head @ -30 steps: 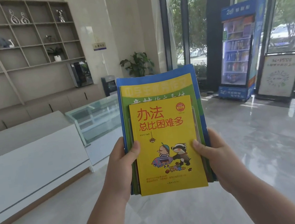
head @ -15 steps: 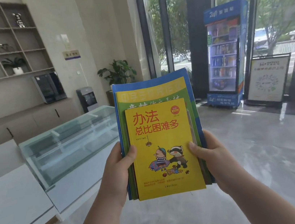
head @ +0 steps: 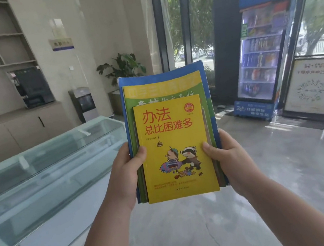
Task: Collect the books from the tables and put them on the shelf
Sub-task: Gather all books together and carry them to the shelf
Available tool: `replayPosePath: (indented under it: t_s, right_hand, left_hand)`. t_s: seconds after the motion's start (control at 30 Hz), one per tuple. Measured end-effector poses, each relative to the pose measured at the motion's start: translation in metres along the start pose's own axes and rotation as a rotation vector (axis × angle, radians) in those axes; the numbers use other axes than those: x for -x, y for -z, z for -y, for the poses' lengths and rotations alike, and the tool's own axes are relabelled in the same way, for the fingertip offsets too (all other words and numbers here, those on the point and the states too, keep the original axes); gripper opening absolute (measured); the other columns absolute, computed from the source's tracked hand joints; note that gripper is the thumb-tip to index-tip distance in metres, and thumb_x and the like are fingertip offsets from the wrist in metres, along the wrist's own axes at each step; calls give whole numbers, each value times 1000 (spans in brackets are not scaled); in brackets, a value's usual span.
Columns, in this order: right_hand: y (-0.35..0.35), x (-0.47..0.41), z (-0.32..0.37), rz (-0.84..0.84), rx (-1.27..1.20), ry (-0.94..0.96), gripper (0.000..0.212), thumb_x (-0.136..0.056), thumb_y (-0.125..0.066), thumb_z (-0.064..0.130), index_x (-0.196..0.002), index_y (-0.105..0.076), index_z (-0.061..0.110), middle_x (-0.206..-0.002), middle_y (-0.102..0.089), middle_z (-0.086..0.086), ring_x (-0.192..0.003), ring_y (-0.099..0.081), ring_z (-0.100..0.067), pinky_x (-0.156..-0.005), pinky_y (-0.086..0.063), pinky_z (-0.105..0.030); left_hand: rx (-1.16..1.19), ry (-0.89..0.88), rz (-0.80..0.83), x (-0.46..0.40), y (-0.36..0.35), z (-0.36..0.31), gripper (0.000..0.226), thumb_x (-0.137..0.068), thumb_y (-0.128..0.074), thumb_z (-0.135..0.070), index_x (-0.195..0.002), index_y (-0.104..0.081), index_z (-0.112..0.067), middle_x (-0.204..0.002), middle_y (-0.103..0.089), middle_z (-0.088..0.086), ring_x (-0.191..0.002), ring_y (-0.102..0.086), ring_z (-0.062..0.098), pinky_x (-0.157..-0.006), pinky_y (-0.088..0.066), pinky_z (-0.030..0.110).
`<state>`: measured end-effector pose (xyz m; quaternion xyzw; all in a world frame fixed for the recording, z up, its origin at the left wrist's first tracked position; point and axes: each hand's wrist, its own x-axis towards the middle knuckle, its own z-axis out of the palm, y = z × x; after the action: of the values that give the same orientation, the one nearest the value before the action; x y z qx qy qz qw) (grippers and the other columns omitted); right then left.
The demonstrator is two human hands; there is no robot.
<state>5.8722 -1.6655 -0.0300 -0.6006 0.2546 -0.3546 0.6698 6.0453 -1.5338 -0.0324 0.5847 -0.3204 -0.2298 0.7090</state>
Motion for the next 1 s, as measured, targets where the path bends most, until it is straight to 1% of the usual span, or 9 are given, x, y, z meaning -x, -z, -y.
replayPosePath:
  t_s: [0.17,0.33,0.43,0.53,0.6,0.7,0.83,0.93,1.0]
  right_hand:
    - [6,-159,3,-40,-2,-2,21,-98,-54,16,-115,-57,27,-96,-79,-1,-80,-77,-27,-58,-61,-42]
    - [35,-296,-11,-82,0,1,20,-98,-54,14,-114,-58,26,-94,-79,0,-80,-77,-26,-60,-61,-44]
    - [59,-387,-26,-73,2,11,21,-98,-54,13,-114,-58,26,-94,-79,0,-79,-77,-25,-58,-61,-41]
    - [83,-487,-38,-52,6,20,21,-98,-53,13,-112,-58,28,-93,-79,2,-77,-77,-23,-55,-61,-38]
    - [95,-555,-43,-29,4,0,21,-99,-53,13,-111,-58,29,-93,-79,2,-78,-77,-24,-56,-61,-40]
    - [103,-657,-44,8,-3,-43,19,-99,-54,17,-112,-57,31,-93,-79,2,-78,-78,-25,-56,-61,-41]
    - [99,-778,-48,55,1,-80,19,-98,-54,18,-110,-57,33,-90,-79,4,-76,-78,-22,-53,-60,-37]
    - [90,-865,-62,89,8,-94,19,-99,-54,19,-111,-56,33,-91,-79,5,-77,-78,-22,-55,-61,-38]
    - [83,-929,-76,112,14,-92,19,-99,-54,20,-113,-56,32,-92,-79,6,-78,-78,-22,-57,-61,-40]
  left_hand:
    - [25,3,51,-166,-25,23,24,-100,-50,-23,-118,-66,-25,-108,-77,-3,-97,-75,20,-77,-59,42]
    - [21,48,115,-309,-60,61,25,-99,-51,-22,-119,-66,-24,-114,-76,0,-105,-72,25,-90,-56,54]
    - [7,32,140,-398,-85,92,26,-98,-51,-22,-118,-66,-25,-116,-75,0,-106,-71,23,-92,-54,54]
    - [11,9,111,-487,-113,123,25,-98,-51,-22,-117,-67,-27,-115,-75,-1,-105,-72,21,-92,-55,52]
    - [9,16,83,-547,-128,137,27,-96,-52,-25,-119,-66,-27,-116,-75,-1,-106,-72,21,-93,-54,54]
    - [13,27,45,-635,-145,150,26,-100,-50,-24,-120,-65,-28,-117,-75,-1,-107,-72,24,-94,-54,56]
    - [12,30,-33,-740,-155,164,25,-100,-50,-24,-117,-67,-30,-116,-75,-1,-105,-72,24,-90,-56,52]
    - [28,25,-82,-817,-151,184,23,-100,-51,-22,-116,-67,-28,-115,-75,-1,-107,-71,24,-89,-56,48]
    - [34,14,-104,-876,-146,201,23,-100,-51,-22,-115,-67,-28,-114,-76,-1,-105,-72,23,-85,-57,44]
